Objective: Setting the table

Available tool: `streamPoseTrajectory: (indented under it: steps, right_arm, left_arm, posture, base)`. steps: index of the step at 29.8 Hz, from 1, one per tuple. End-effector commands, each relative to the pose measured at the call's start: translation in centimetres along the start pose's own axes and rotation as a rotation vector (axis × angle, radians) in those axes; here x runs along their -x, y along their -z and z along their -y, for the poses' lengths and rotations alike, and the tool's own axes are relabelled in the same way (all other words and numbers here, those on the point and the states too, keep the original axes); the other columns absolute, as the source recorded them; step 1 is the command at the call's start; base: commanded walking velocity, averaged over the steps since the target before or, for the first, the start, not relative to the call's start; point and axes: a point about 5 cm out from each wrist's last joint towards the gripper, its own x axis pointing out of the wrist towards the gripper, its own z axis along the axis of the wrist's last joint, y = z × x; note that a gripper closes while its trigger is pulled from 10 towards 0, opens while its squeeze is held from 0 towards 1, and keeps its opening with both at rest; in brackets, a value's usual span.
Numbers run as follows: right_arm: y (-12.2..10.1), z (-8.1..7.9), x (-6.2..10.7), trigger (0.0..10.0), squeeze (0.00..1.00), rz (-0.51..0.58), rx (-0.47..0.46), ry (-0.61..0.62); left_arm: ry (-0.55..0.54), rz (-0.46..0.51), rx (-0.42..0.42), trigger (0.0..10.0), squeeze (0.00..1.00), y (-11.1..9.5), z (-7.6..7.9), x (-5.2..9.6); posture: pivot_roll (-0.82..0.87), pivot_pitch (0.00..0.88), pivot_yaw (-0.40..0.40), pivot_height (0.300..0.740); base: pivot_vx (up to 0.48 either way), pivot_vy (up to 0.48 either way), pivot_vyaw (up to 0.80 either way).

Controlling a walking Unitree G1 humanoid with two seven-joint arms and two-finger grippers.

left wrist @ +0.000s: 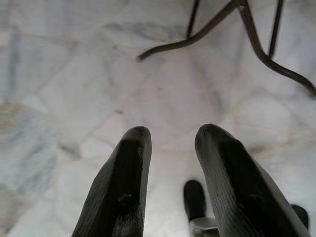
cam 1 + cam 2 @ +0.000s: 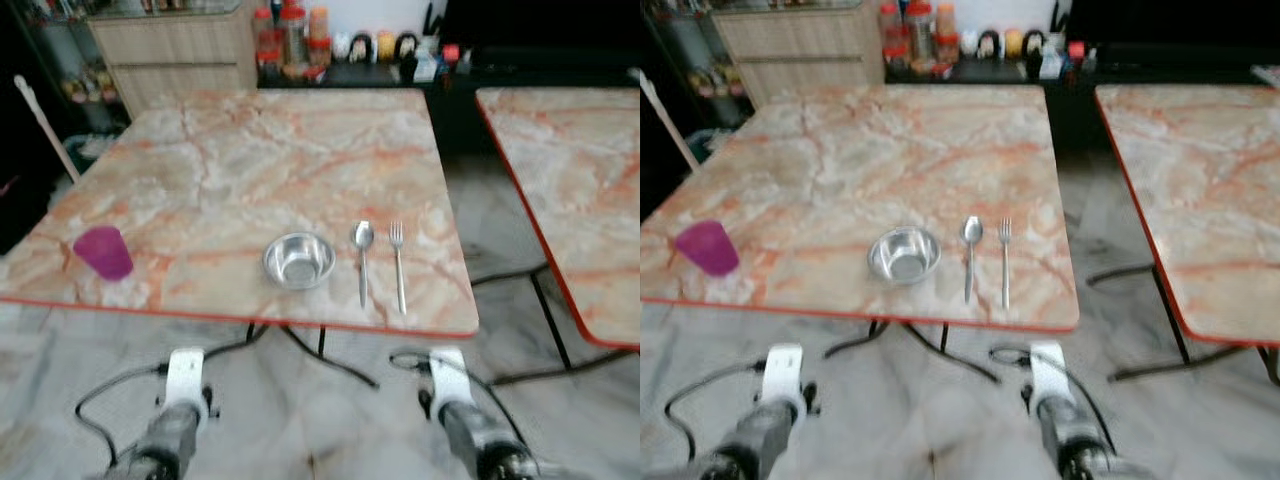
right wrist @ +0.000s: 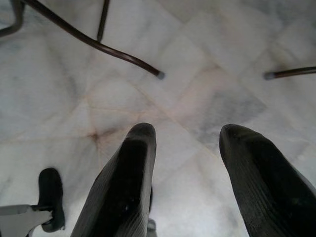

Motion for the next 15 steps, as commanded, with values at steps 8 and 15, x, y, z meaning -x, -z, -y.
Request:
streamPoseTrajectory:
  steps: [8, 15]
  right_arm:
    - [-0.28, 0.22, 0.0, 10.0, 0.0, 0.006, 0.005, 0.005]
    - [-0.33, 0.21, 0.0, 10.0, 0.0, 0.007, 0.005, 0.005]
  left_arm:
    - [-0.009, -0.019, 0.01, 10.0, 0.0, 0.43, 0.01, 0.05]
    - [-0.064, -0.001, 0.091, 10.0, 0.0, 0.45, -0.22, 0.1]
  posture:
    - [-0.02, 0.006, 0.045, 0.74]
    - [-0.02, 0.008, 0.046, 0.74]
  base:
    - [0.0, -0.257, 0.0]
    - [0.0, 0.0, 0.0]
